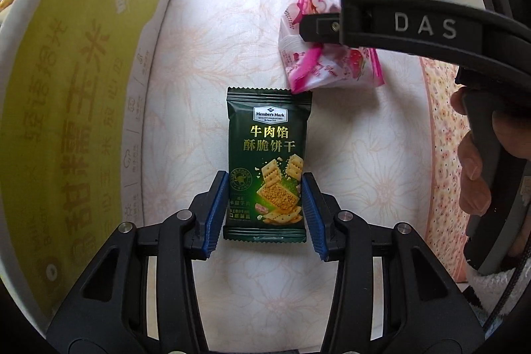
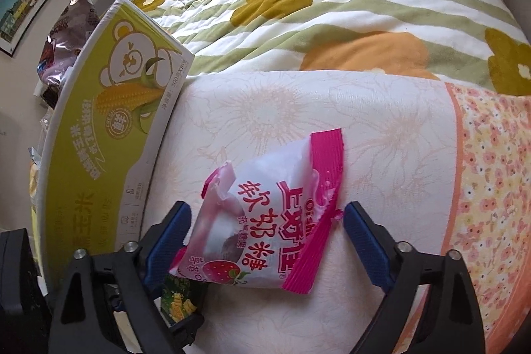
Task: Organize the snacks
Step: 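Grasp the green cracker pack with the left tool while the right tool grasps the pink candy bag, then lift and carry the cracker pack and candy bag over the box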
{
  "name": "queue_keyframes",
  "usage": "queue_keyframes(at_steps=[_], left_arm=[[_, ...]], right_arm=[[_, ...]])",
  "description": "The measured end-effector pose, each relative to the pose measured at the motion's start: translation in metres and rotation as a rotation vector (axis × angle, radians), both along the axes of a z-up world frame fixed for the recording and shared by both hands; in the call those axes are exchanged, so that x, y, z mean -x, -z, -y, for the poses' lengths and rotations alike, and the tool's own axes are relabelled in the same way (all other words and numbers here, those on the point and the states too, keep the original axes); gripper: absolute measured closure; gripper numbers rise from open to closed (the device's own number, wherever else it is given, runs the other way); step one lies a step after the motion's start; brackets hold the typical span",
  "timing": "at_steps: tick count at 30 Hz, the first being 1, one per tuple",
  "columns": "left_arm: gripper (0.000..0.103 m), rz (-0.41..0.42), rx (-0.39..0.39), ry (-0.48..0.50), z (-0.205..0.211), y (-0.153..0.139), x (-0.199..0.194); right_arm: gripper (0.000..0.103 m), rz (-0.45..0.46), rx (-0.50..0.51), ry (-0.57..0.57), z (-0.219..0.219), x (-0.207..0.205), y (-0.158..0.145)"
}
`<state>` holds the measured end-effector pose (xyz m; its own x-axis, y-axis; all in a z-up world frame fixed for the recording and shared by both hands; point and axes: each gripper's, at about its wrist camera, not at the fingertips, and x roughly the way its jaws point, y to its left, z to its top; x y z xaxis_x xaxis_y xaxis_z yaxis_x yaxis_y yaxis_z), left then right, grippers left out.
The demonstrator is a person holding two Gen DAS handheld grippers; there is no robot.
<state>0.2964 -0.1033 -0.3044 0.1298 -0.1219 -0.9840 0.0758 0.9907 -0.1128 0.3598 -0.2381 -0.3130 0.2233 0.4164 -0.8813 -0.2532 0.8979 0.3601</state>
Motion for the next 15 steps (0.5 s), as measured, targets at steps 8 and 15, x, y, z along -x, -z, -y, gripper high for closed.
queue_keyframes(at_steps=[8, 15], left_arm=[[0.063, 0.046, 0.014, -0.003, -0.001, -0.017, 0.019], [0.063, 0.115, 0.065, 0.007, 0.010, -0.055, 0.031]], right_arm=[[0.064, 0.032, -0.045, -0.004, 0.014, 0.010, -0.017], [0.065, 0.115, -0.057, 0.059, 0.055, 0.025, -0.067]])
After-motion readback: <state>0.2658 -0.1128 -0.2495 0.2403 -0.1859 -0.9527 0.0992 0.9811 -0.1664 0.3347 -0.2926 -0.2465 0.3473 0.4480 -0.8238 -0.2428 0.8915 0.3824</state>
